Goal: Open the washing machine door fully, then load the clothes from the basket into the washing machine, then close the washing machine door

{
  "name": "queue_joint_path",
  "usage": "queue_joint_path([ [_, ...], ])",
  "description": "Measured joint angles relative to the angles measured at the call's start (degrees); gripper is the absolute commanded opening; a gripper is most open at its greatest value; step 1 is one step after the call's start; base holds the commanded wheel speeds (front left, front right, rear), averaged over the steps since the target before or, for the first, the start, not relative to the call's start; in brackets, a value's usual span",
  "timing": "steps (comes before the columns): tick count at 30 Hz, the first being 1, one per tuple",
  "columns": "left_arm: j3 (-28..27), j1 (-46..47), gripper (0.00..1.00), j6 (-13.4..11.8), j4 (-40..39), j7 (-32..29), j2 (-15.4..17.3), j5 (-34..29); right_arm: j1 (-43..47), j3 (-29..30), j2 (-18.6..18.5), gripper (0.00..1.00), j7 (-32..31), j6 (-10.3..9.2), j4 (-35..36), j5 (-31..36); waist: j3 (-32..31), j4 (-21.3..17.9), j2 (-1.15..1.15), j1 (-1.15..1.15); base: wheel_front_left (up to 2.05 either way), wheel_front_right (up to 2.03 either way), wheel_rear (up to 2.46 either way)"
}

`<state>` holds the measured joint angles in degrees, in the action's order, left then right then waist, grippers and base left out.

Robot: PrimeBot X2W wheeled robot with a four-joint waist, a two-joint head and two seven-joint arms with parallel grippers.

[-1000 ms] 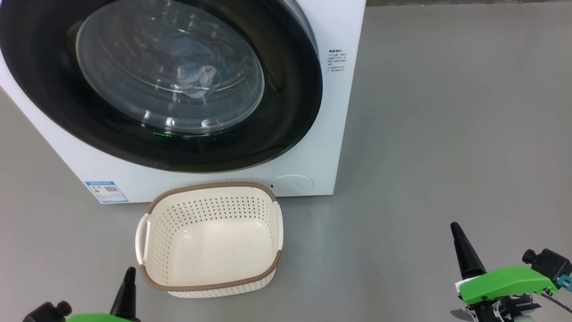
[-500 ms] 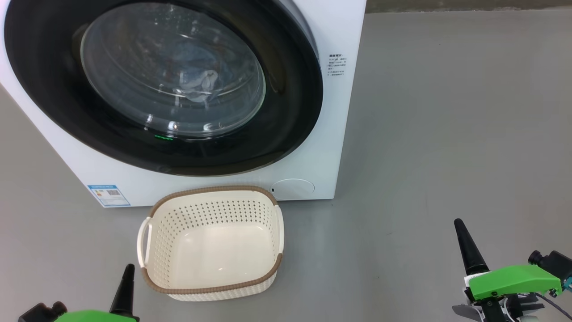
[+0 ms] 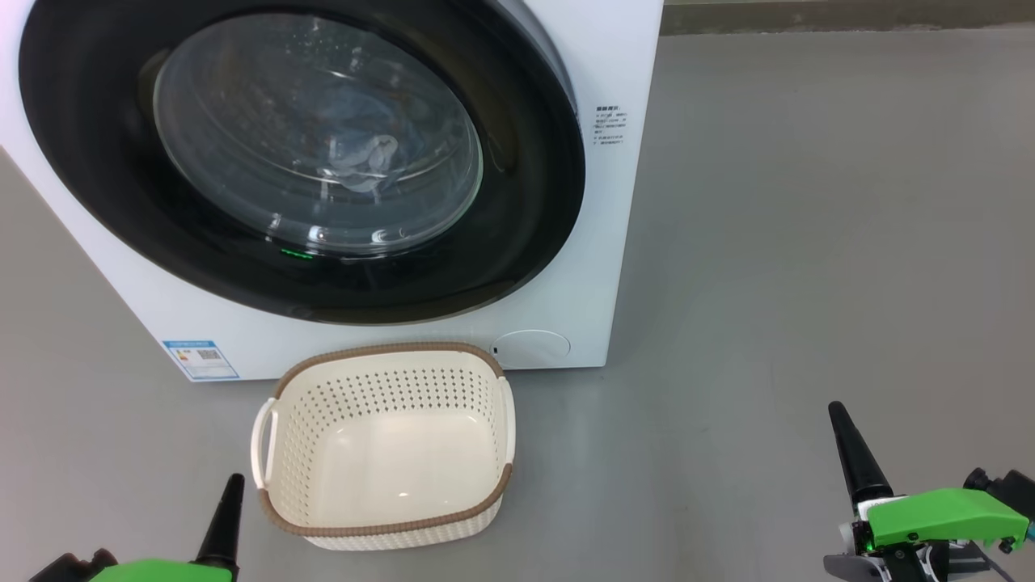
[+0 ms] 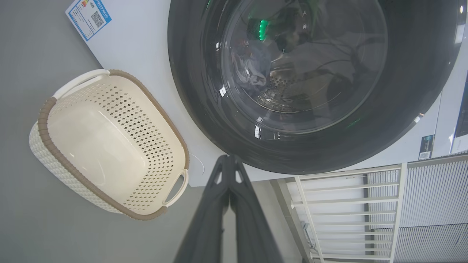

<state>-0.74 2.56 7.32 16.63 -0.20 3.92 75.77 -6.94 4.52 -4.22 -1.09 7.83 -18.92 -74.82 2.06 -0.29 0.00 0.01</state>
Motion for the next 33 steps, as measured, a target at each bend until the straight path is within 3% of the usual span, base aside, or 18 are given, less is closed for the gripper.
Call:
queue_joint_path([
  [33,-2.9,1.1,0.0,0.0,-0.9,-5.3,-1.2,16.4,1.3,3.2,1.4,0.0,-4.9,-0.43,3.1,-16.8,-1.9,0.3,0.0,0.0,0.0,0.0,0.0],
])
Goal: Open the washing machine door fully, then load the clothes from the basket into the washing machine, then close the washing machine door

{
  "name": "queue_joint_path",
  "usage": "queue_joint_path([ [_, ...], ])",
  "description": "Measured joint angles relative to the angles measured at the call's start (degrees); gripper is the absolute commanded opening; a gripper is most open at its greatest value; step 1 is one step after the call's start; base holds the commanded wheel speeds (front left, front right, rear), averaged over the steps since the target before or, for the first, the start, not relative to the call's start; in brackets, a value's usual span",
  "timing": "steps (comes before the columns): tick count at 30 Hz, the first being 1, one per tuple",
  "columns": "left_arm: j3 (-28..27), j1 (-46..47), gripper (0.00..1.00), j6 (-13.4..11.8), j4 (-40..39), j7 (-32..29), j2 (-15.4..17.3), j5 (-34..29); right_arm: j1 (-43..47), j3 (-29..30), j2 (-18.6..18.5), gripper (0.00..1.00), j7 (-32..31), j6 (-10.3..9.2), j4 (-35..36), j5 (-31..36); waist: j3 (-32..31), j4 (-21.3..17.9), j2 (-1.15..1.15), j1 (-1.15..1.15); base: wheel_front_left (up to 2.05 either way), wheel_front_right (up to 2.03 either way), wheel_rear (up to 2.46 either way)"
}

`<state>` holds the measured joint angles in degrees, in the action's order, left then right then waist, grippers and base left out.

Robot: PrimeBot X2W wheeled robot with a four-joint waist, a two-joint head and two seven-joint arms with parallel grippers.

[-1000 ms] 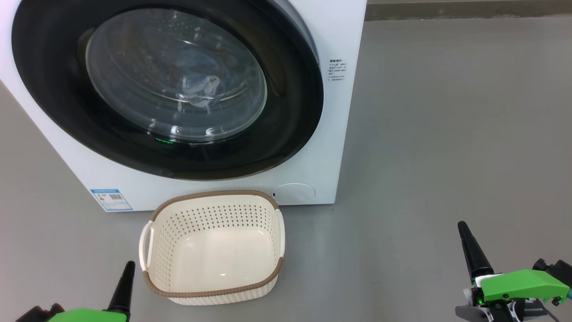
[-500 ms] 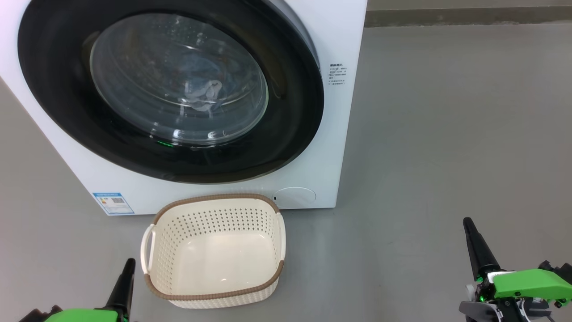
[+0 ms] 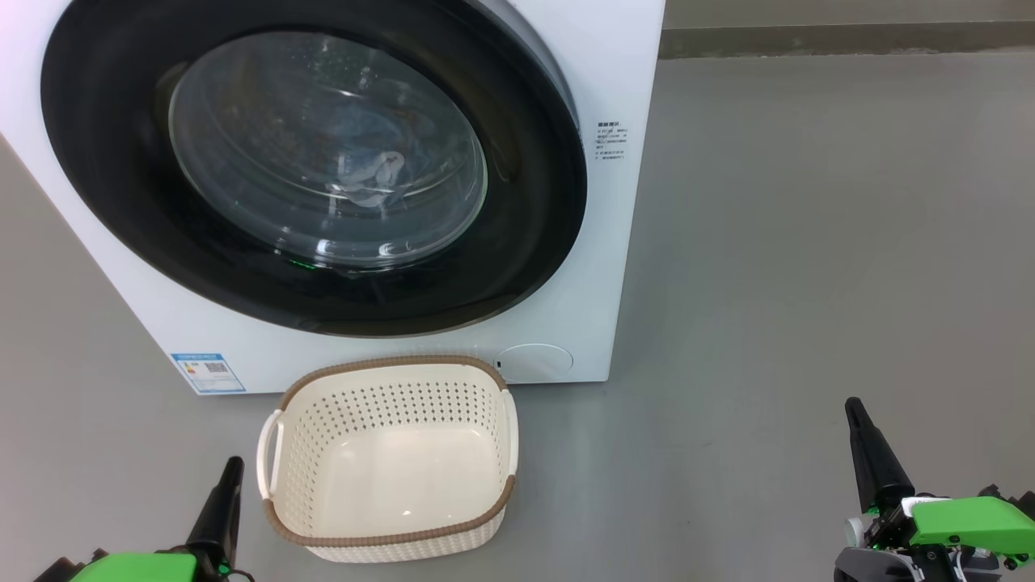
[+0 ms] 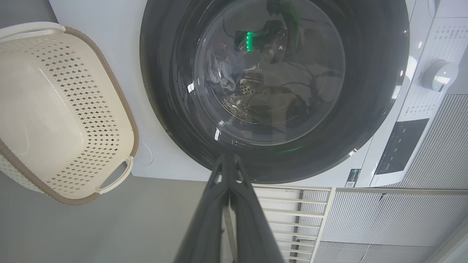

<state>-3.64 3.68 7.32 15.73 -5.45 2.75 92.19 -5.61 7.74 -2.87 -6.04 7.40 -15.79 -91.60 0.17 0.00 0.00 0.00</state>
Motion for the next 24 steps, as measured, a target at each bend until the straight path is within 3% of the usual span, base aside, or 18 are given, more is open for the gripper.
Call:
queue_joint_path([
  [24,-0.3,0.0,0.0,0.0,0.0,-0.3,-0.1,0.0,0.0,0.0,0.1,0.0,0.0,0.0,0.0,-0.4,0.0,0.0,0.0,0.0,0.0,0.0,0.0],
])
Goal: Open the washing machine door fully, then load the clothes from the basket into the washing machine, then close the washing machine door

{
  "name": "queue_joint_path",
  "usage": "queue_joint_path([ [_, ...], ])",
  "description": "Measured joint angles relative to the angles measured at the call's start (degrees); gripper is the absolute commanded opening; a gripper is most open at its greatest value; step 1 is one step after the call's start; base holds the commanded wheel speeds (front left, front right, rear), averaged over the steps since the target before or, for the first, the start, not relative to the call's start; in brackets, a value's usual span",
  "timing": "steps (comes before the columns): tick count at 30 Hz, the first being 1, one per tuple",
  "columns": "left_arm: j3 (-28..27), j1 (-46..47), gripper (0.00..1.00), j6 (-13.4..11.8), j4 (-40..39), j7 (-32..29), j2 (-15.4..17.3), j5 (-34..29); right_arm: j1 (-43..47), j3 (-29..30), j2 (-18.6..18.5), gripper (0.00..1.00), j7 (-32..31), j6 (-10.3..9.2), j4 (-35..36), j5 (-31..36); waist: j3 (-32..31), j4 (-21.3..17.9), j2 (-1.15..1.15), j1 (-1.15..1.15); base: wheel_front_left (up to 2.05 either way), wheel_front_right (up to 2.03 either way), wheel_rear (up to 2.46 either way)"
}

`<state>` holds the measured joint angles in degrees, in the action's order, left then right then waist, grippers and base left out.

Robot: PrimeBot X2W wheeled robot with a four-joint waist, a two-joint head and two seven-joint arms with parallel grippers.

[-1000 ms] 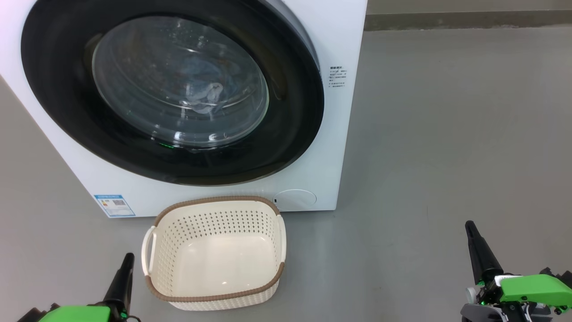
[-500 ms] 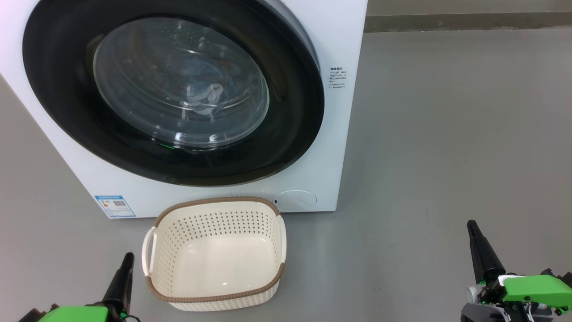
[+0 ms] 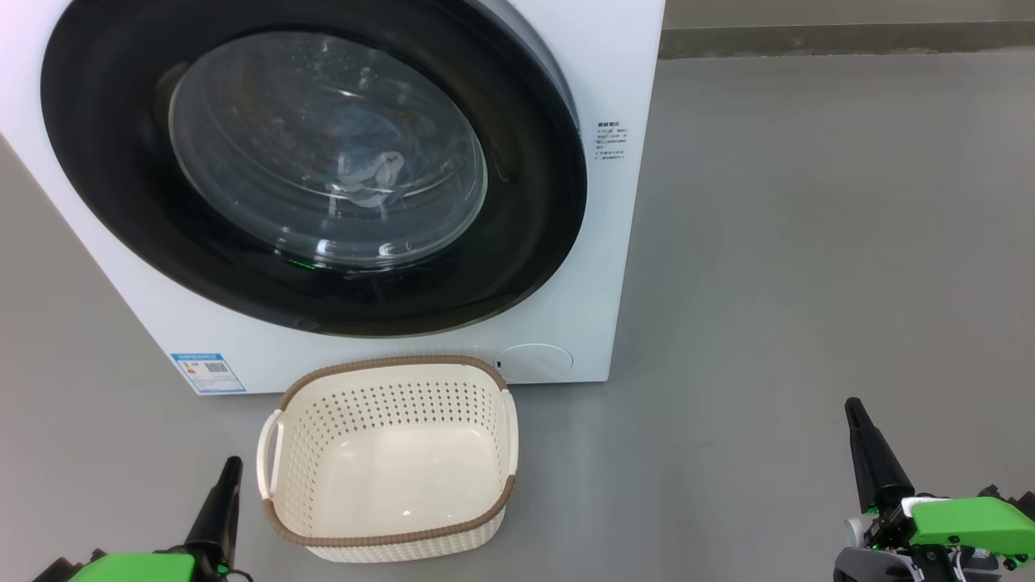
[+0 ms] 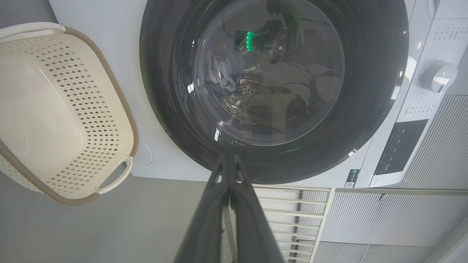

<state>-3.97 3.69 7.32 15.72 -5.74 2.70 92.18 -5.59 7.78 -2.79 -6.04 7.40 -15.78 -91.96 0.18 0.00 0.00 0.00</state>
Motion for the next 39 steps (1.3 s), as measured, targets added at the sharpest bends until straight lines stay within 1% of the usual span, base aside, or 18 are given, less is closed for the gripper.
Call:
queue_joint_path([
  [39,-0.2,0.0,0.0,0.0,0.0,-0.2,-0.2,0.0,0.0,0.0,0.0,0.0,0.0,0.0,0.0,0.0,0.0,0.0,0.0,0.0,0.0,0.0,0.0],
])
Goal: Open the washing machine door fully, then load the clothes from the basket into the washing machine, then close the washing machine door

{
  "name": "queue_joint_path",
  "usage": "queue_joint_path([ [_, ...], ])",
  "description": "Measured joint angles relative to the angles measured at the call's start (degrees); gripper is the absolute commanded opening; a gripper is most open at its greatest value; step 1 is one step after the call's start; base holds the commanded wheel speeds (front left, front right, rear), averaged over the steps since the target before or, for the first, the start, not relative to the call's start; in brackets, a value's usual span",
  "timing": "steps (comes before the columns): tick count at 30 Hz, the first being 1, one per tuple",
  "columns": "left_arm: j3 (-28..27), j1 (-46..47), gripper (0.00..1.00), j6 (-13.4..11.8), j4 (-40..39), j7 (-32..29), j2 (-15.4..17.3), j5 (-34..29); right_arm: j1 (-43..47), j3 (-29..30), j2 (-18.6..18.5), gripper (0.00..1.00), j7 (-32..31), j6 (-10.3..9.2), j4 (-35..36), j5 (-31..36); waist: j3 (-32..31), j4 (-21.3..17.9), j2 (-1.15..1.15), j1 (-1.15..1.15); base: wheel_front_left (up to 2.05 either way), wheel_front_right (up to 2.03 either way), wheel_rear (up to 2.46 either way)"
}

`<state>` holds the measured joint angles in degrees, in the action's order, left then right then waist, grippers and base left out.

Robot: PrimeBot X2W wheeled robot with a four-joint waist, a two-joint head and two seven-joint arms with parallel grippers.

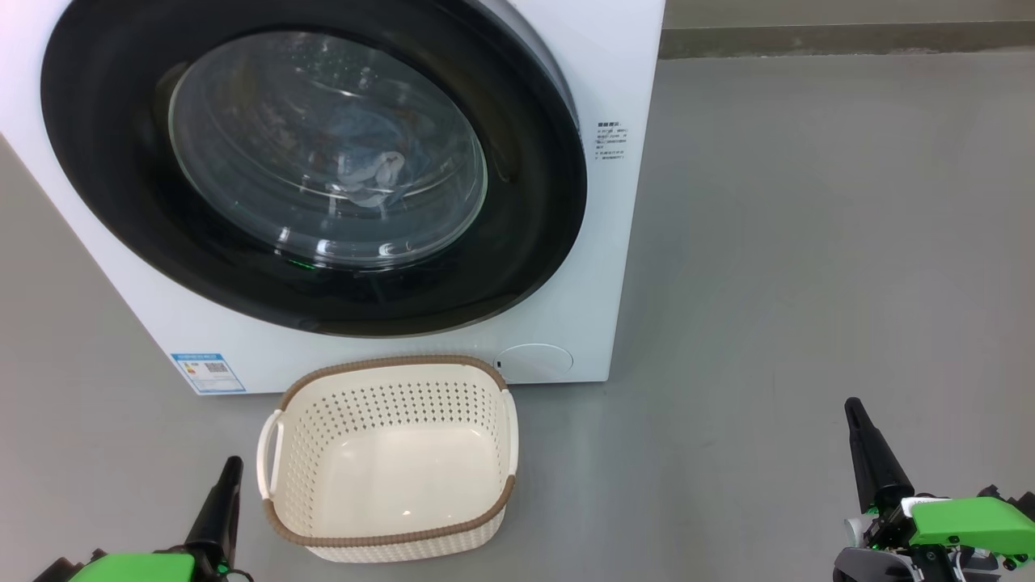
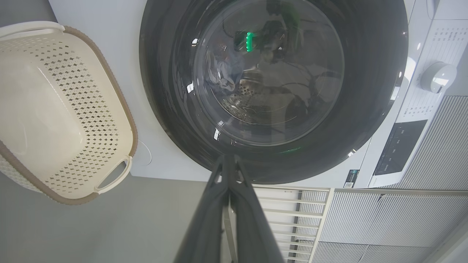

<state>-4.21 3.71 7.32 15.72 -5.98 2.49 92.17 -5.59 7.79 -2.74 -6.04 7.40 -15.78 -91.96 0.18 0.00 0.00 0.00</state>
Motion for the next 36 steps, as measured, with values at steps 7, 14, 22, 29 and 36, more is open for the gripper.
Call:
queue_joint_path([
  [7,0.0,0.0,0.0,0.0,0.0,0.0,-0.1,0.0,0.0,0.0,0.0,0.0,0.0,0.0,0.0,0.0,0.0,0.0,0.0,0.0,0.0,0.0,0.0],
  [14,-0.1,0.0,0.0,0.0,0.0,-0.1,-0.2,0.0,0.0,0.0,0.0,0.0,0.0,0.0,0.0,0.0,0.0,0.0,0.0,0.0,0.0,0.0,0.0],
  [22,-0.1,0.1,0.0,0.0,0.0,-0.1,-0.2,0.0,0.0,0.0,0.0,0.0,0.0,0.0,0.0,0.0,0.0,0.0,0.0,0.0,0.0,0.0,0.0],
  [29,-0.1,0.1,0.0,0.0,0.0,-0.1,-0.2,0.0,0.0,0.0,0.0,0.0,0.0,0.0,0.0,0.0,0.0,0.0,0.0,0.0,0.0,0.0,0.0],
  [36,-0.1,0.1,0.0,0.0,0.0,-0.1,-0.2,0.0,0.0,0.0,0.0,0.0,0.0,0.0,0.0,0.0,0.0,0.0,0.0,0.0,0.0,0.0,0.0],
])
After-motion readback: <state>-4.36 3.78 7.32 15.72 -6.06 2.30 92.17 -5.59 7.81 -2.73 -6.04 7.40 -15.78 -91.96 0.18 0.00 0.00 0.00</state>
